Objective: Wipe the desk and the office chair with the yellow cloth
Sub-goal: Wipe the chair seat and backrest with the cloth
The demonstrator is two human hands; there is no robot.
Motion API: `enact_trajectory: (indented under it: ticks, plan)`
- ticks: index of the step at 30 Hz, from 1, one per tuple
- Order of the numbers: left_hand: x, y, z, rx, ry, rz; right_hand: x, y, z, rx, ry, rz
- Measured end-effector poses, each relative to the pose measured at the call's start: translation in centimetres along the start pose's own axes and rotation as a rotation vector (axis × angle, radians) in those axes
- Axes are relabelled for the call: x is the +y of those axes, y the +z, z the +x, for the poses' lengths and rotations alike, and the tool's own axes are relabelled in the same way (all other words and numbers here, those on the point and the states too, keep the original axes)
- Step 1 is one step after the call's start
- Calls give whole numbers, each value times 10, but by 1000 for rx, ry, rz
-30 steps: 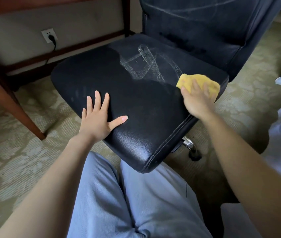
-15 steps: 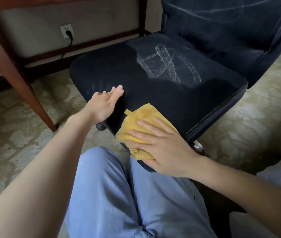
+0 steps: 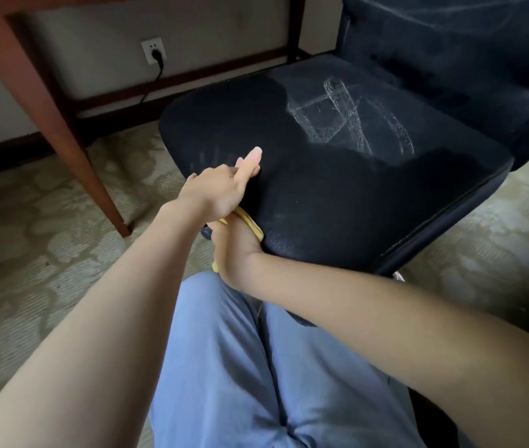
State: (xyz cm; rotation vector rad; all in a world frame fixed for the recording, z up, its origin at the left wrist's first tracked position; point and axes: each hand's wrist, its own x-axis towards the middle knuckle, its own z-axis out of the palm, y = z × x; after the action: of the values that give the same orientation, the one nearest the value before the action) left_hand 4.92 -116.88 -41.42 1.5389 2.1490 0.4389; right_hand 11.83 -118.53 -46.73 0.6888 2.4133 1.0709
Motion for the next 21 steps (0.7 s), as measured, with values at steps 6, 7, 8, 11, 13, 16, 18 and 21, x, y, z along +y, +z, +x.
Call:
enact_trajectory:
  ticks: [6,7,8,11,13,16,18,21]
  plan:
    - [-6,5,-1,-61,-34,-90,1,21,-61,92,-265,-87]
    - [-7,7,-1,-63,-28,-84,6,27,-76,96,-335,-33]
    - [-9,10,-1,-67,-18,-73,13,32,-91,115,-383,41]
    - [-14,17,-4,-78,6,-61,33,49,-129,264,-389,217]
    - [-14,21,-6,-80,12,-87,40,64,-148,368,-340,268]
    - [-13,26,-7,-71,18,-90,48,92,-172,483,-243,401]
    - [-13,28,-8,-54,23,-87,55,109,-183,522,-150,529]
    - [-14,30,-7,-37,33,-70,68,125,-190,481,46,727]
